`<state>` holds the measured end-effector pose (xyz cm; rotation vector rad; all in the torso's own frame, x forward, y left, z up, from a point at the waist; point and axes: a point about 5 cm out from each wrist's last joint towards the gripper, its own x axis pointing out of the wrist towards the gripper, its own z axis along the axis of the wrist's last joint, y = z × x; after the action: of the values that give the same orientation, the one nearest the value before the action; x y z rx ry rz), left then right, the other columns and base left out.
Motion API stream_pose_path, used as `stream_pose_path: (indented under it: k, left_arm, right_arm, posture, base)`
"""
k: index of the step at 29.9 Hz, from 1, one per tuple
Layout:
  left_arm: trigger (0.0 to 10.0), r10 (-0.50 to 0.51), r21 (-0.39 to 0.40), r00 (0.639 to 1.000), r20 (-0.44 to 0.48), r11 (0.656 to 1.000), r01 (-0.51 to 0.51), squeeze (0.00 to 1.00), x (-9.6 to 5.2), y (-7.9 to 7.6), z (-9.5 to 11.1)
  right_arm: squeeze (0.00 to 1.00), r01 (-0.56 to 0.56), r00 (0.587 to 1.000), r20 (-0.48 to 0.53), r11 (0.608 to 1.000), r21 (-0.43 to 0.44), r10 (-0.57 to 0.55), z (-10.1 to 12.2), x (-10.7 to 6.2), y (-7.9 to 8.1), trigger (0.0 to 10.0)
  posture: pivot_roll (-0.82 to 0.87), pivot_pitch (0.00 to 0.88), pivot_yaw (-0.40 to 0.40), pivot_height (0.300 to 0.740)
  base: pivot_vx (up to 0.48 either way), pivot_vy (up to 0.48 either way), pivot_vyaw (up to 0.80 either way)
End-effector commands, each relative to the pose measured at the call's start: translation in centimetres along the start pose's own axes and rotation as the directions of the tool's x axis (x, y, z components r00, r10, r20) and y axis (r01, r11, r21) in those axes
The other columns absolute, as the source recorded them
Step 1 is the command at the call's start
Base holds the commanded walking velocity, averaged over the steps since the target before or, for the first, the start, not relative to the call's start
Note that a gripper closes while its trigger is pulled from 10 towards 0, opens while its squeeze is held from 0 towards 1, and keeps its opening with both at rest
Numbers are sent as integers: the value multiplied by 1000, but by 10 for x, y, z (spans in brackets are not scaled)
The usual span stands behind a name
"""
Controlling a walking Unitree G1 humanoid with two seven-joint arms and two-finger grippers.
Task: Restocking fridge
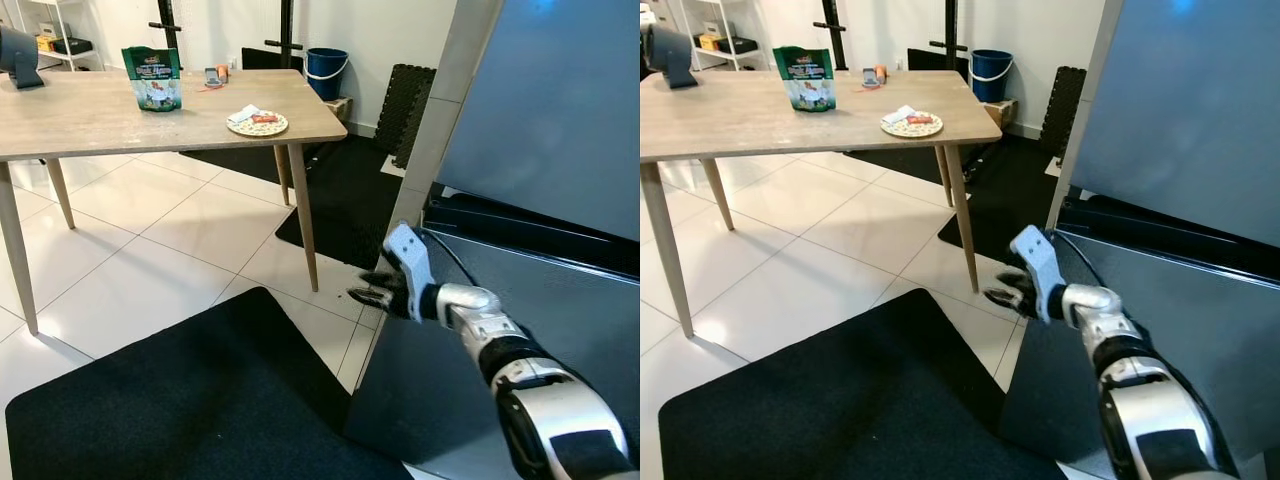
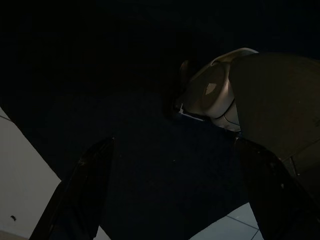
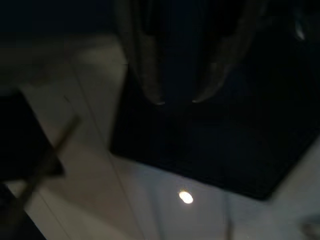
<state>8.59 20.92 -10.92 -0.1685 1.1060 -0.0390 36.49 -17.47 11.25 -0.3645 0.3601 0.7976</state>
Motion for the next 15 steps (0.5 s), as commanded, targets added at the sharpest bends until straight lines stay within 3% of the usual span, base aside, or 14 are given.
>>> stream_pose_path:
  k: [1,4,9,10,11,12,13,14,15]
  left_arm:
    - [10000,-44,9,998,-36,999,44,0,1,-10,-8]
    - [10000,-42,11,999,-35,999,42,0,1,-9,-7]
    - [10000,-41,11,999,-35,999,41,0,1,-9,-7]
    - [10000,-39,12,999,-37,999,40,0,1,-8,-8]
    - [10000,-39,12,999,-37,999,40,0,1,-8,-8]
    - [10000,-38,12,999,-39,999,39,0,0,-8,-8]
    - [10000,-38,12,999,-39,999,39,0,0,-8,-8]
    - [10000,-38,13,998,-40,999,38,0,0,-7,-9]
    - [10000,-38,13,998,-40,999,38,0,0,-7,-9]
  right_arm:
    - [0,47,997,-65,998,-40,-50,-6,-3,-5,0]
    - [0,185,961,-168,964,-191,-218,-8,-10,-20,0]
    - [0,247,941,-174,941,-231,-290,-4,-13,-26,0]
    - [0,338,911,-154,906,-255,-383,2,-15,-35,10000]
    - [0,338,911,-154,906,-255,-383,2,-15,-35,10000]
    - [0,439,870,-114,859,-263,-479,10,-19,-44,10000]
    - [0,439,870,-114,859,-263,-479,10,-19,-44,10000]
    - [0,517,832,-73,817,-257,-550,18,-23,-50,10000]
    - [0,517,832,-73,817,-257,-550,18,-23,-50,10000]
  posture:
    - [-26,61,-84,740]
    - [-24,60,-85,740]
    - [-22,61,-84,740]
    - [-19,58,-83,740]
    - [-19,58,-83,740]
    - [-16,57,-83,740]
    - [-16,57,-83,740]
    - [-14,58,-84,740]
    - [-14,58,-84,740]
  base:
    - [0,0,0]
    - [0,0,0]
    - [0,0,0]
    - [0,0,0]
    - [0,0,0]
    - [0,0,0]
    - [0,0,0]
    - [0,0,0]
    - [0,0,0]
